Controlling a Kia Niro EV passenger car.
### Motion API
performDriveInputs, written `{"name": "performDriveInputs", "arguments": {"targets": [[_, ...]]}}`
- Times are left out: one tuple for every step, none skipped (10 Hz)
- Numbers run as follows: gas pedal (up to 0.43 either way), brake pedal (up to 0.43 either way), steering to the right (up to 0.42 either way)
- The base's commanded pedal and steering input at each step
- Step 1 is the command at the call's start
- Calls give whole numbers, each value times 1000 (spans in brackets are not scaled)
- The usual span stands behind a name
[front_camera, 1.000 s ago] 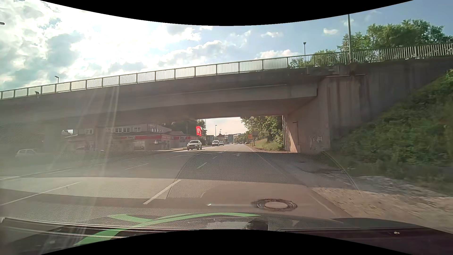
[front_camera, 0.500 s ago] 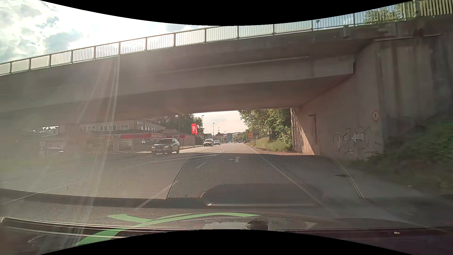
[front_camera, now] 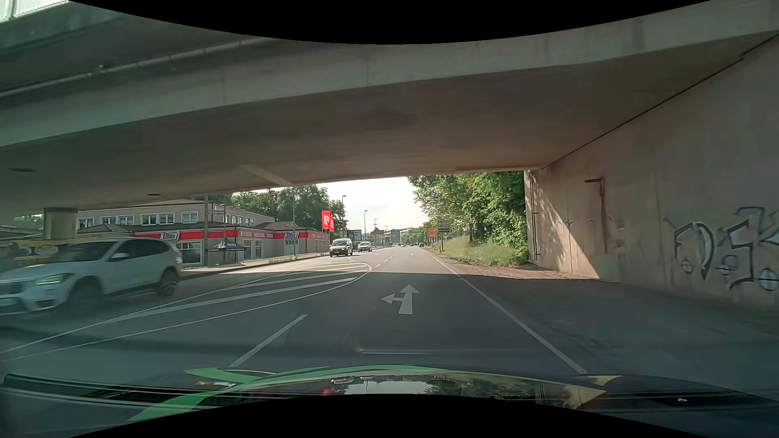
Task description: Follow the waypoints while adhering to traffic rules and regulations
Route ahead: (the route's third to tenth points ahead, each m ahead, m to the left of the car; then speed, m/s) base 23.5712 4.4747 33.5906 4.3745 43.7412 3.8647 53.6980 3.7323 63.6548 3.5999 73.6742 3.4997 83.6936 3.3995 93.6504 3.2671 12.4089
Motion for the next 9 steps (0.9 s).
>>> {"name": "performDriveInputs", "arguments": {"targets": [[150,0,-4],[138,0,-4],[138,0,-4],[138,0,-2],[130,0,1],[98,0,1],[47,0,1],[28,0,1],[28,0,1]]}}
